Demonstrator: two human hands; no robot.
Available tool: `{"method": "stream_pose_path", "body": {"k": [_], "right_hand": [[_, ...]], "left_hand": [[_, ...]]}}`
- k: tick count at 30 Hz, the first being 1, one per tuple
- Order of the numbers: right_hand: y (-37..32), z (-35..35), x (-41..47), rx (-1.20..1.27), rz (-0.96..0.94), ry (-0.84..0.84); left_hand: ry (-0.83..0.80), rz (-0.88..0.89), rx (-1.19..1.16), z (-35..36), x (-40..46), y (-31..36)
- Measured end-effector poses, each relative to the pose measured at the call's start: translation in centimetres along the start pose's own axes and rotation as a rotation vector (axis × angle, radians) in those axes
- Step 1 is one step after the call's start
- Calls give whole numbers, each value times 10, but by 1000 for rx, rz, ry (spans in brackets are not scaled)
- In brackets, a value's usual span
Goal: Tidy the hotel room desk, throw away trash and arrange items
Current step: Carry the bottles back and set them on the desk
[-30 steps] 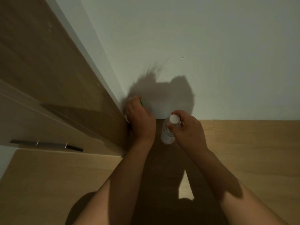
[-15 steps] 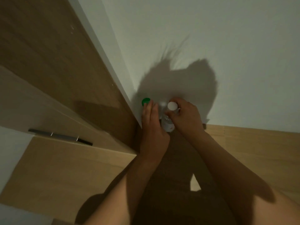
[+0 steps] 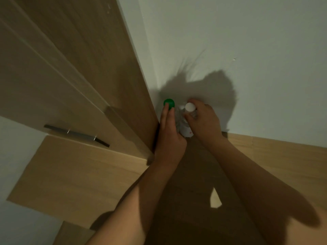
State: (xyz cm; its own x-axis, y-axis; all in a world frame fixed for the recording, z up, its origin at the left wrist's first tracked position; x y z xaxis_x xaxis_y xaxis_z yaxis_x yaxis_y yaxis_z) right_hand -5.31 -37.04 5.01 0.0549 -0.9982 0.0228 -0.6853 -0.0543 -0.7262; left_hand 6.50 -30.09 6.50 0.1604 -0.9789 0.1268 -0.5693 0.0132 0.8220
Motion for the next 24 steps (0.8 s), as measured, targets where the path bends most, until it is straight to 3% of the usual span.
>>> {"method": "stream_pose_path", "body": {"k": [6,16,21,24], "right_hand": [[-7,-19,-18,62,-57,14],[39,-90,-109,-80,48,310],[74,-146,-171,-155,251,373],[93,-178,-212,-141,402,414]], "left_hand": [[26,35,18,-1,-4,1],[55,428,235,34,-14,45],[19,672,163,96,-43,75],[-74,685,113,122,-68,112]]}}
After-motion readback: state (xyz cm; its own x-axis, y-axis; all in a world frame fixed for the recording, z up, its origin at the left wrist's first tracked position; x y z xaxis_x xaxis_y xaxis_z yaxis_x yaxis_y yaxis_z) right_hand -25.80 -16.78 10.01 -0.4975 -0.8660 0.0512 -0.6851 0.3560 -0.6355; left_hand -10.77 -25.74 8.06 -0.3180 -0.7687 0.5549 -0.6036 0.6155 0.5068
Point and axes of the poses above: each hand's wrist, its own x-axis towards the middle knuckle, its own z-axis out of the palm, y = z × x, the point moved 4 cm from there along x, towards the middle knuckle
